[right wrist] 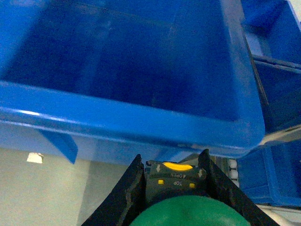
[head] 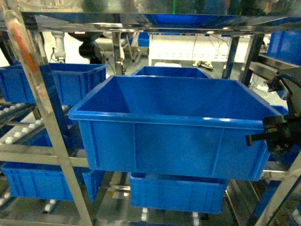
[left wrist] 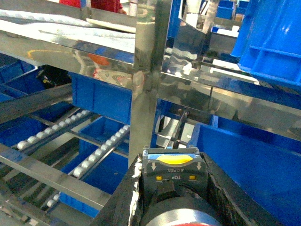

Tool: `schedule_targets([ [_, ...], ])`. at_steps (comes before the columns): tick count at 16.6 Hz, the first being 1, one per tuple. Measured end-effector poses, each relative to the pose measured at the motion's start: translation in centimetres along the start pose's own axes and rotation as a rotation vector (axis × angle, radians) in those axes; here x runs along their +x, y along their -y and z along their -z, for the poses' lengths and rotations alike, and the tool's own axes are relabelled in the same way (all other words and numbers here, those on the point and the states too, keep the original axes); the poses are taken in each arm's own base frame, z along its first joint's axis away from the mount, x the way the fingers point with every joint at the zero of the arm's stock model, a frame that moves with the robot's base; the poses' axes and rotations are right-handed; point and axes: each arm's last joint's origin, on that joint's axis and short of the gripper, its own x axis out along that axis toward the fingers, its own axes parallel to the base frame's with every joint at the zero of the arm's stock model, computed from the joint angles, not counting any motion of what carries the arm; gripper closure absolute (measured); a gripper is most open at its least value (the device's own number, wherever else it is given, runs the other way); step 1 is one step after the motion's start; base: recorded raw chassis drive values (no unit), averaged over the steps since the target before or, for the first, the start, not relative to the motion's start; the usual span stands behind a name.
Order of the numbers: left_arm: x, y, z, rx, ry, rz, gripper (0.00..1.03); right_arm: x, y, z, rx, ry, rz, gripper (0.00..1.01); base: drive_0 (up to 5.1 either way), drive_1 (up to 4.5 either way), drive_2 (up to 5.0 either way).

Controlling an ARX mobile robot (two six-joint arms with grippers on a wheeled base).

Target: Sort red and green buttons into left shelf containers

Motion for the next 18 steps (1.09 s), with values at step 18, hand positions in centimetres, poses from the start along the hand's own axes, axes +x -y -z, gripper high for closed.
schedule_targets([
  [18, 0.0, 0.0, 0.0, 0.0, 0.0, 0.0, 0.75, -3.5, -0.1, 1.2, 0.017, -0.104, -0.04, 0.72, 0.1, 0.07, 0.1],
])
